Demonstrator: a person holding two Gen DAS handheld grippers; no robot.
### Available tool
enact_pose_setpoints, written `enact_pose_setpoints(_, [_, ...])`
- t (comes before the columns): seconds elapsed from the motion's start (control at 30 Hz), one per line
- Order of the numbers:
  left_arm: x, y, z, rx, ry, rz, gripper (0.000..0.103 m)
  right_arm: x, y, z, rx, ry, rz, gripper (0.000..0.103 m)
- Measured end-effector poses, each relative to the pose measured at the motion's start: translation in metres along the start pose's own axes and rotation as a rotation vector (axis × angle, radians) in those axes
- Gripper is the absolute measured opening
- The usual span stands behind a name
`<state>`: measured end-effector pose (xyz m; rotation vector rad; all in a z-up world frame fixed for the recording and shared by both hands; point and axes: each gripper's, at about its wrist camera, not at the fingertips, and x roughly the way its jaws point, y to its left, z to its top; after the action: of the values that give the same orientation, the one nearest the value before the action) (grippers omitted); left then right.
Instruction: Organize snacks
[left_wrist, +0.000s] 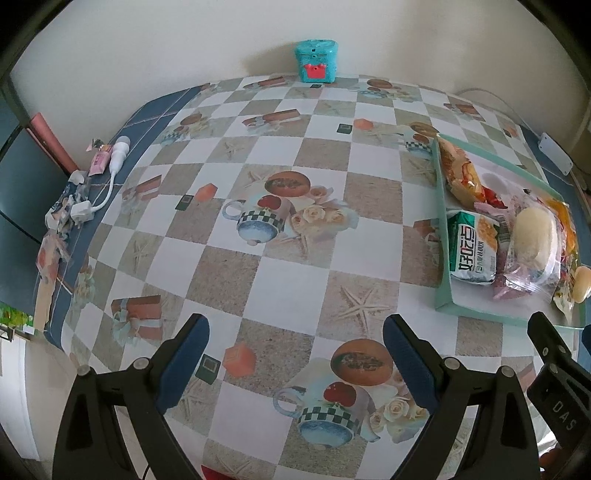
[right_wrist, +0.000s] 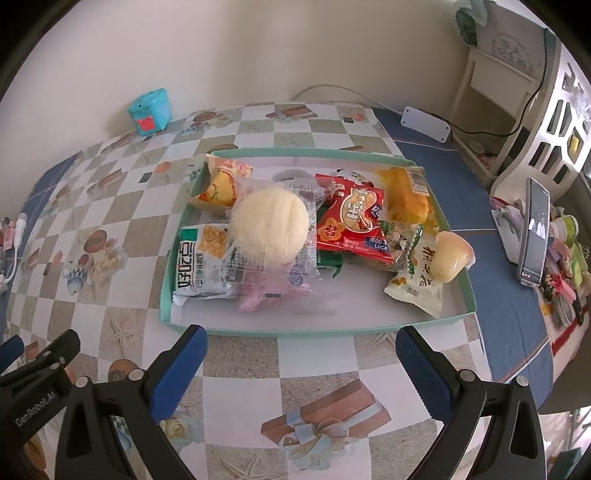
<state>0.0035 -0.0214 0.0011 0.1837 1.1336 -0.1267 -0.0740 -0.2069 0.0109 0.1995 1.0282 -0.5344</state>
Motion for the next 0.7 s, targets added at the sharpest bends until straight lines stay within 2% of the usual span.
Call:
enact_pose_setpoints(0.47, [0.0016,0.0038,0.0008,-0.016,0.004,-0.007,0.095,0.0014,0.0015,0.0004,-0.005,0.006,0.001,0.103])
enact_pose_setpoints(0.7, [-0.0046,0.0044,0.0005,-0.017,-0.041,-0.004,0.095,0.0032,0.003,-0.0017,-0.012,0.009,0.003,0.103])
